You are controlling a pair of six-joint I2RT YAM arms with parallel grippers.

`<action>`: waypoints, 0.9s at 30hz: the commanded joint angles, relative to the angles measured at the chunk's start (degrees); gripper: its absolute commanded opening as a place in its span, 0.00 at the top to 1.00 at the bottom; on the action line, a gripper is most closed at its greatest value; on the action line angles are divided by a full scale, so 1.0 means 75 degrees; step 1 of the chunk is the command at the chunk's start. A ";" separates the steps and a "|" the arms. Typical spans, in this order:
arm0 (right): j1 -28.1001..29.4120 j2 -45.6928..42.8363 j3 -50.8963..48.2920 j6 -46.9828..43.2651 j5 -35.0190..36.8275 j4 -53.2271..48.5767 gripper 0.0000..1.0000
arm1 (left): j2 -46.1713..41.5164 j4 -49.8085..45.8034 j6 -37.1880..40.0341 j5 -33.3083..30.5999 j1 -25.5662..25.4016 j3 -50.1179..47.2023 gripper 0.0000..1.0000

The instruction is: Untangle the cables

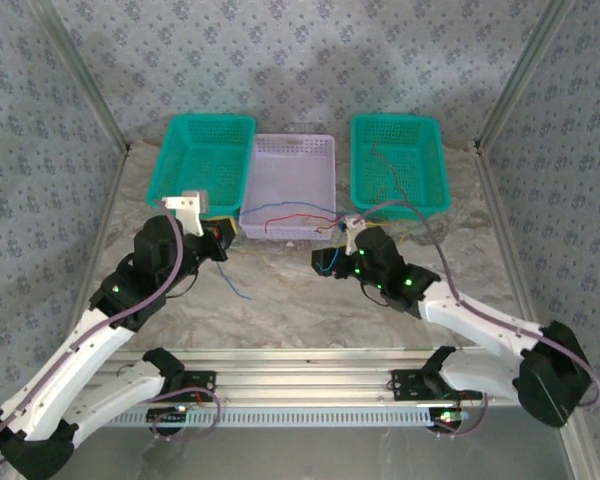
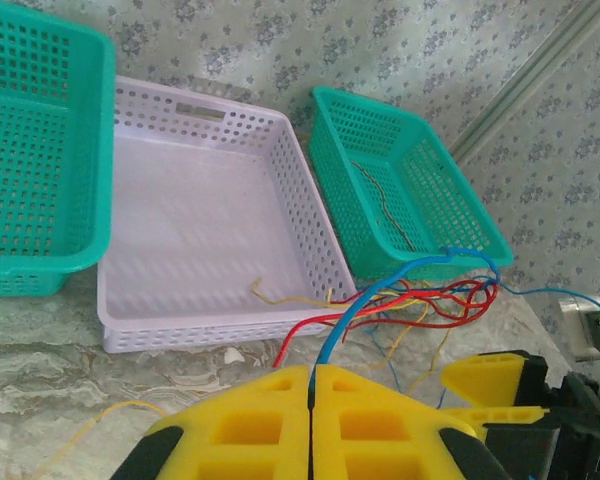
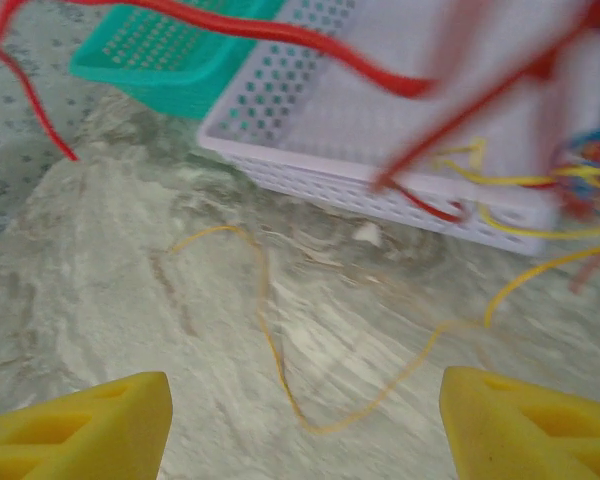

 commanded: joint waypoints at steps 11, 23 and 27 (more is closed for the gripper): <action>-0.2085 -0.0458 -0.0724 0.0104 -0.0363 0.0022 0.28 | -0.0523 -0.0184 -0.0595 0.0533 -0.0193 -0.0214 1.00; -0.1910 0.0813 -0.0279 -0.0482 -0.0260 0.1068 0.29 | -0.1600 -0.0590 -0.1115 0.1366 -0.0243 -0.1459 1.00; -0.1573 0.1149 -0.0172 -0.0949 0.0497 0.1617 0.28 | -0.1628 -0.0575 -0.1182 0.1533 -0.0310 -0.1754 1.00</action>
